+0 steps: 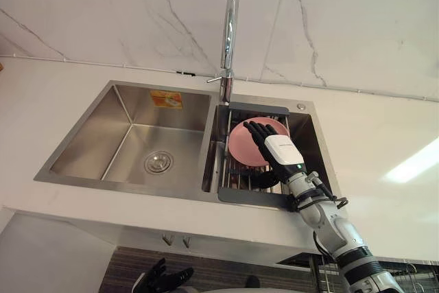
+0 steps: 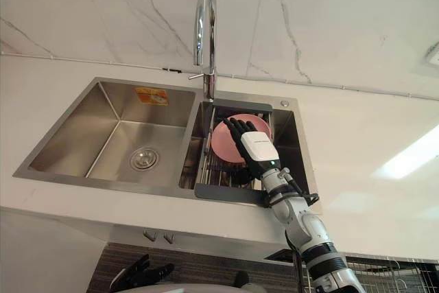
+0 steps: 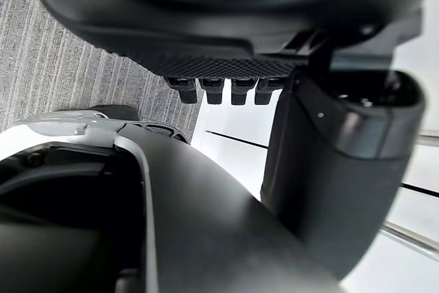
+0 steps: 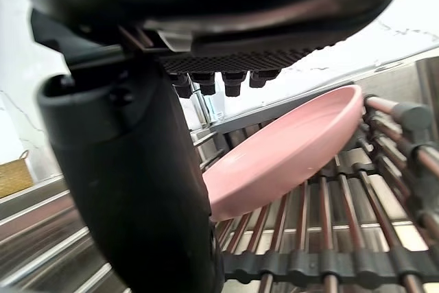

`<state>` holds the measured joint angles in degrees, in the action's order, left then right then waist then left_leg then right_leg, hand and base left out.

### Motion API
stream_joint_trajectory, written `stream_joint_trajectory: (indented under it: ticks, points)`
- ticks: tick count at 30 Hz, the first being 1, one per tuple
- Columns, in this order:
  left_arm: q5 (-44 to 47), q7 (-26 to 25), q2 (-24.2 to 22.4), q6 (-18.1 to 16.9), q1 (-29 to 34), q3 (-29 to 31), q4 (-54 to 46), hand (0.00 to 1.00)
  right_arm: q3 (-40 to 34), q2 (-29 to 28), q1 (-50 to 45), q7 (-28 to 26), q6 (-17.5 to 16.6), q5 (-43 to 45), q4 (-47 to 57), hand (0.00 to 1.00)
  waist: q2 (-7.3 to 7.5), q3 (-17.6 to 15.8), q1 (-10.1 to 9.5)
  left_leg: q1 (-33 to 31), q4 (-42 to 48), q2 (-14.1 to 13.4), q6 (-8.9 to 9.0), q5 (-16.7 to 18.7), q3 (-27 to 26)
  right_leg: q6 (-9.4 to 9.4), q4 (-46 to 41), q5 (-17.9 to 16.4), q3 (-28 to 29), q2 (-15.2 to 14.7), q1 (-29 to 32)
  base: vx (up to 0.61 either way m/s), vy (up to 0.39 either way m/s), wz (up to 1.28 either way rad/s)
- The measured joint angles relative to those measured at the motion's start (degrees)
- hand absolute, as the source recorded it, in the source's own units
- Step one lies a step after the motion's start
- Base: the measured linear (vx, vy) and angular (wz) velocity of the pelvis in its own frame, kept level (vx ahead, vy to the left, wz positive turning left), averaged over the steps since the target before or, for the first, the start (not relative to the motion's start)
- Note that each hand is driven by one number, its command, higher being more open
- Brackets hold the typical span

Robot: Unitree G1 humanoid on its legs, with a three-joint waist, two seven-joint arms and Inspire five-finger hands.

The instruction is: Walk over to the sink, pick up the cup, carry it to the dishwasher, place the cup inside the dishwasher, then close the dishwasher door

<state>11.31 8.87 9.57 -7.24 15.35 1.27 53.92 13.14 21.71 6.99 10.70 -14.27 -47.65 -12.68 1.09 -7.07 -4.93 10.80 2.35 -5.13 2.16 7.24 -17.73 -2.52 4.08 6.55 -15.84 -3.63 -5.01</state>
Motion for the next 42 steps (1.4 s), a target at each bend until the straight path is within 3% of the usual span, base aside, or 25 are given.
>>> stream_joint_trajectory:
  ticks: [13, 42]
  points:
    - [0.00, 0.05, 0.01, 0.70, 0.00, 0.00, -0.41, 1.00, -4.26, 0.70, 0.25, 1.07, 3.11, -1.00, -2.66, 1.00, -0.03, -0.01, -0.12, -0.01, 0.04, 0.00, -0.14, 0.10, 0.08, 0.00, -0.30, 0.00, -0.07, -0.06, 0.08, 0.00, 0.000, 0.00]
    - [0.00, 0.13, -0.30, 1.45, 0.02, -0.05, -2.39, 1.00, -4.19, 0.74, 7.17, 4.52, 6.53, 0.51, -9.50, 1.00, -1.18, -0.76, -1.04, -3.00, 4.71, -0.45, -0.60, 2.90, 1.34, -0.02, -1.17, -0.01, -0.78, -0.51, 0.76, -0.01, 0.001, 0.01]
